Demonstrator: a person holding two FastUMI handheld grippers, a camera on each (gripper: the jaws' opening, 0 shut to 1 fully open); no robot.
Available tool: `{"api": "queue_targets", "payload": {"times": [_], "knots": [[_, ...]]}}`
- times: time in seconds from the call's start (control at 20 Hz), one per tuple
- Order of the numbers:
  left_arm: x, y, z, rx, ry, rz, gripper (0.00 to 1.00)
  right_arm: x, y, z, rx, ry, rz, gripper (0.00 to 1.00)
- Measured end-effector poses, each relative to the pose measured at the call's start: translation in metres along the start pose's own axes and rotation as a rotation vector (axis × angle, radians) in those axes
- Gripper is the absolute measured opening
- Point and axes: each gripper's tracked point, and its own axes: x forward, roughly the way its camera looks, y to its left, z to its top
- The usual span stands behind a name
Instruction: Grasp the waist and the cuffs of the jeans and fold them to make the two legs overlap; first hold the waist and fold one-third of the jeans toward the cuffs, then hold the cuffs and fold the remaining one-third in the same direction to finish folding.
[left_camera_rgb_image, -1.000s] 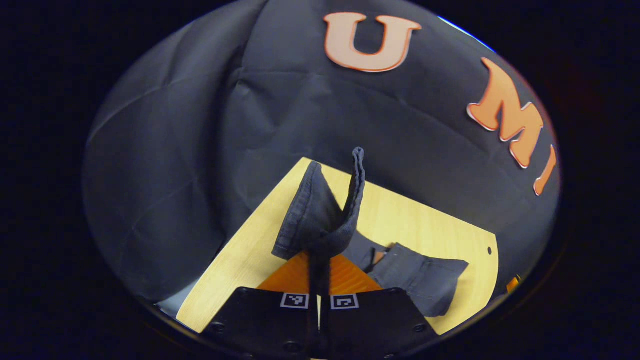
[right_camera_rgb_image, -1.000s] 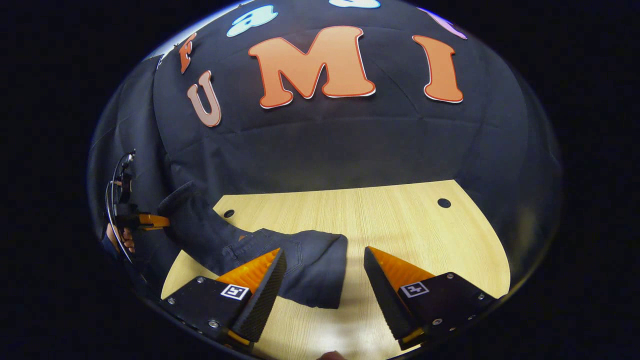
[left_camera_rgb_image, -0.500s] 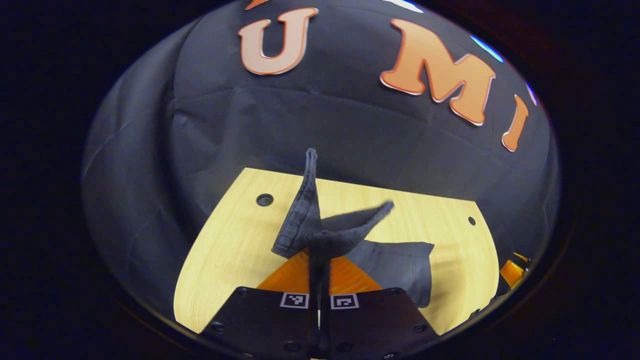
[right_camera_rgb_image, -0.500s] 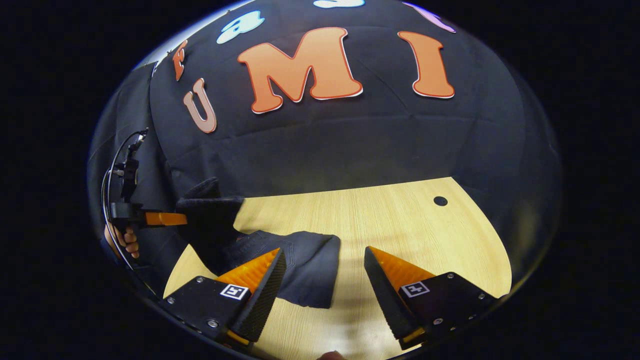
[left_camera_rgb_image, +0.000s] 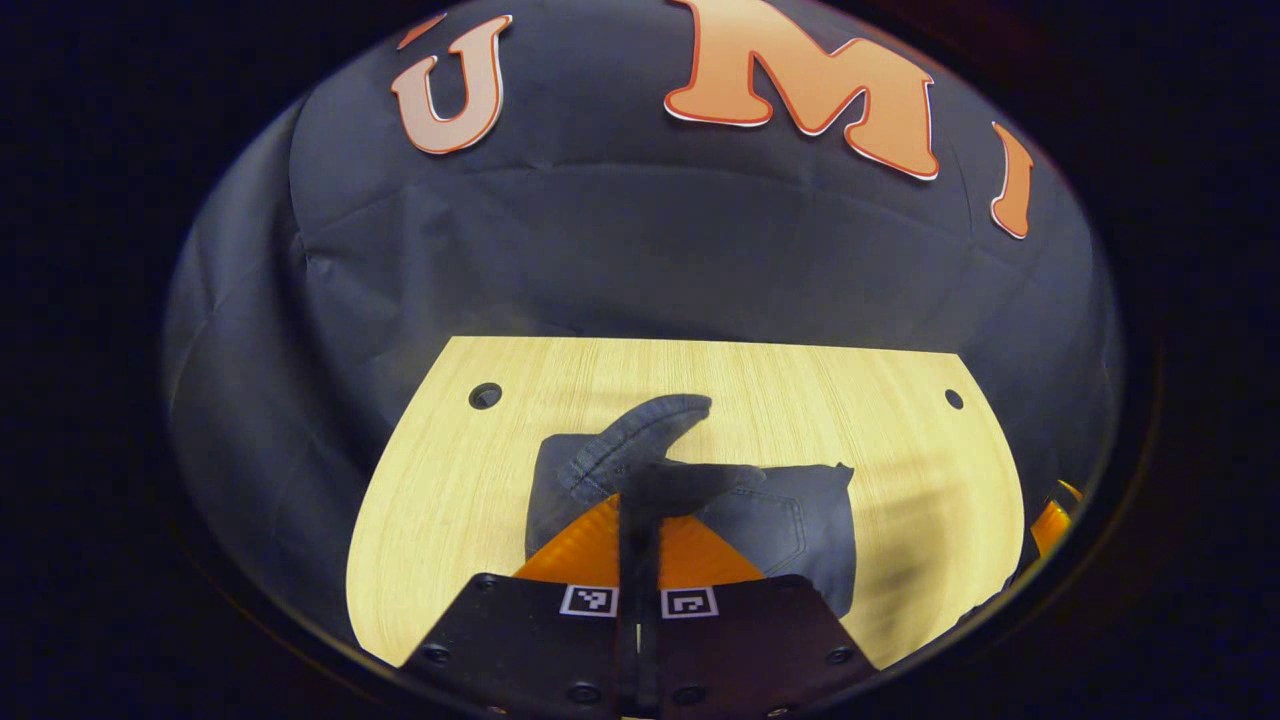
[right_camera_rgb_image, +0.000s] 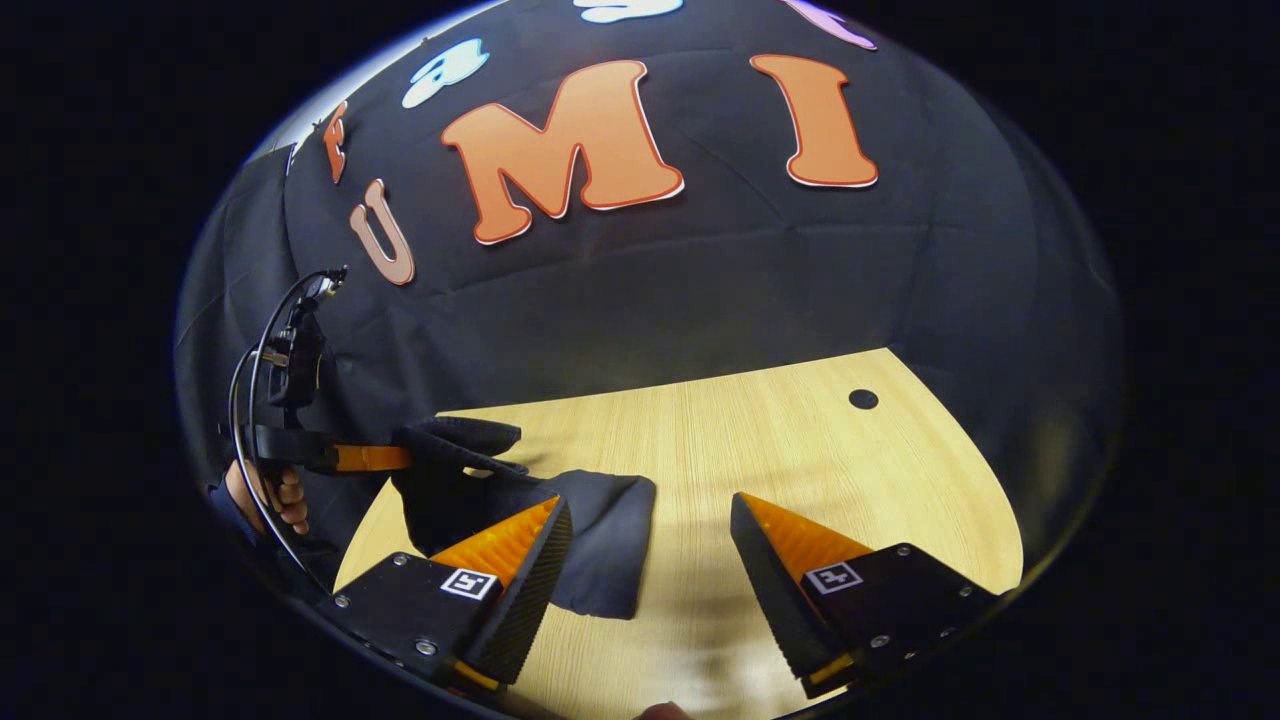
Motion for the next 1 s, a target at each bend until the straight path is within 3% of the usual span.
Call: {"api": "queue_targets", "payload": {"times": [0.1, 0.2, 0.3, 0.35, 0.45, 0.6, 0.65, 0.8, 0.85, 1.0], "knots": [[0.008, -0.023, -0.027, 0.066, 0.020, -0.004, 0.01, 0.003, -0.002, -0.002, -0.002, 0.007, 0.006, 0.97], [0.015, -0.043, -0.057, 0.197, 0.063, 0.004, 0.02, 0.007, -0.001, 0.002, -0.002, 0.000, 0.016, 0.98], [0.023, -0.059, -0.075, 0.249, 0.083, -0.025, 0.12, 0.006, 0.004, 0.004, -0.007, -0.009, 0.032, 0.98], [0.023, -0.061, -0.076, 0.251, 0.072, -0.036, 0.25, 0.007, 0.007, 0.008, -0.022, -0.018, 0.034, 0.97], [0.013, -0.072, -0.076, 0.228, 0.045, -0.101, 0.35, 0.008, 0.016, 0.016, -0.054, -0.049, 0.037, 0.98], [-0.013, -0.085, -0.064, 0.229, -0.022, -0.193, 0.81, 0.010, 0.036, 0.027, -0.095, -0.086, 0.054, 0.97], [-0.018, -0.086, -0.058, 0.238, -0.053, -0.189, 0.89, 0.009, 0.043, 0.030, -0.111, -0.099, 0.059, 0.97], [-0.047, -0.081, -0.030, 0.201, -0.177, -0.191, 0.89, 0.008, 0.062, 0.045, -0.155, -0.152, 0.068, 0.97], [-0.055, -0.071, -0.018, 0.185, -0.216, -0.171, 0.94, 0.004, 0.068, 0.051, -0.170, -0.175, 0.062, 0.97], [-0.076, -0.045, 0.008, 0.142, -0.347, -0.121, 0.94, -0.007, 0.084, 0.068, -0.213, -0.253, 0.059, 0.98]]}}
